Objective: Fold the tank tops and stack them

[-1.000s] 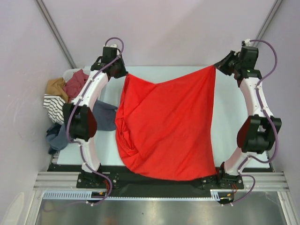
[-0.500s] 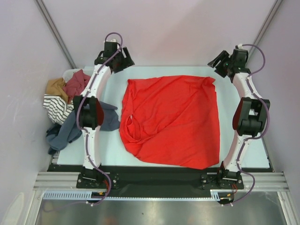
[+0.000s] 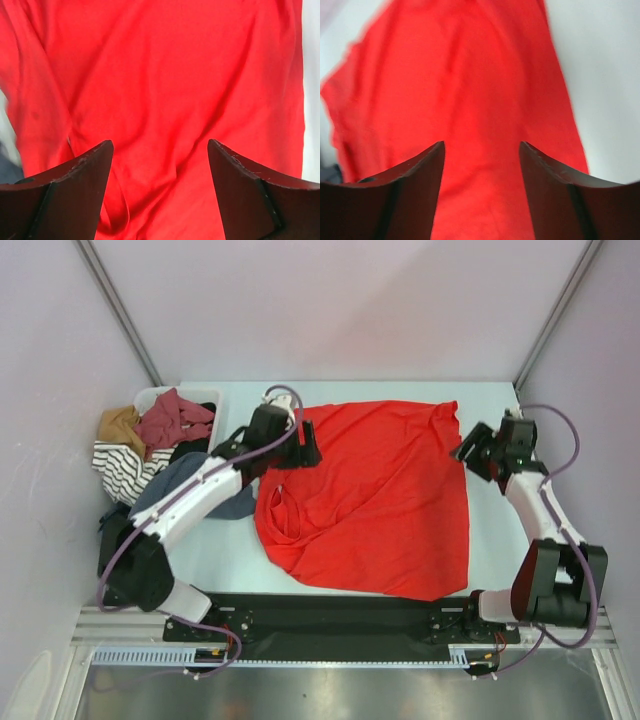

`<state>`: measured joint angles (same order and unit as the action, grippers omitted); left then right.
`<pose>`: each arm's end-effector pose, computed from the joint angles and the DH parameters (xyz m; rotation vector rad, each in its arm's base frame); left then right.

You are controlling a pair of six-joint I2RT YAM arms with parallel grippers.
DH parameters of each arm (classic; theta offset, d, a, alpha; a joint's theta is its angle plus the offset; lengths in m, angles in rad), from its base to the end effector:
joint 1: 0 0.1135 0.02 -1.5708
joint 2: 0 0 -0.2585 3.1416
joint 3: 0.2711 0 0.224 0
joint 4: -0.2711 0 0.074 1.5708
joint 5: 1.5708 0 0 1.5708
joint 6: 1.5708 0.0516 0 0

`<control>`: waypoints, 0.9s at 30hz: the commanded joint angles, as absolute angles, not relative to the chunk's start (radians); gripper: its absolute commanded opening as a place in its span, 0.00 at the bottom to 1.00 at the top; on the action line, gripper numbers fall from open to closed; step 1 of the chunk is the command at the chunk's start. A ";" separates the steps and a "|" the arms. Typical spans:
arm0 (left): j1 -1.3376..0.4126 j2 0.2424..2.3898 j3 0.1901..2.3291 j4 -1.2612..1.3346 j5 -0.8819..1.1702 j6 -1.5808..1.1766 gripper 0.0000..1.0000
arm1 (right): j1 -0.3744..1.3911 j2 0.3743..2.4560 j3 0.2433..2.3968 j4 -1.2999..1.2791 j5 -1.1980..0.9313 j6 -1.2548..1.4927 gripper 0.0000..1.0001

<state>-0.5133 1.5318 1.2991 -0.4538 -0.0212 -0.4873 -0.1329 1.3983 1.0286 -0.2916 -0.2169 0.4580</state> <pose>0.2888 -0.1615 0.3008 0.0184 2.3078 -0.5026 0.2956 -0.0283 0.2697 0.5390 2.1811 0.4186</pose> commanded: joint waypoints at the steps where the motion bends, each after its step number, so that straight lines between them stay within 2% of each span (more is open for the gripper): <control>1: -0.495 1.419 1.117 -0.299 -0.035 -0.540 0.81 | -0.132 1.303 0.901 -0.317 -0.091 0.446 0.64; 4: -0.497 1.362 1.017 -0.281 -0.048 -0.532 0.81 | -0.126 1.256 0.825 -0.330 -0.002 0.468 0.56; 8: -0.497 1.322 0.953 -0.268 -0.055 -0.520 0.81 | -0.130 1.272 0.762 -0.304 0.043 0.479 0.56; 23: -0.497 1.295 0.887 -0.244 -0.014 -0.508 0.81 | -0.100 1.554 0.836 -0.245 0.146 0.525 0.53; 24: -0.497 1.290 0.882 -0.239 -0.012 -0.508 0.81 | -0.097 1.563 0.835 -0.238 0.147 0.526 0.51; 25: -0.497 1.287 0.879 -0.238 -0.012 -0.508 0.81 | -0.092 1.566 0.836 -0.236 0.147 0.525 0.36; 27: -0.495 1.282 0.874 -0.236 -0.012 -0.508 0.82 | -0.087 1.568 0.841 -0.242 0.164 0.526 0.21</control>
<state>-0.4969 1.3239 0.8848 -0.2699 -0.0223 -0.5079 -0.0978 1.5578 0.8085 -0.2695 0.1268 0.5106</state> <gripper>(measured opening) 0.814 0.252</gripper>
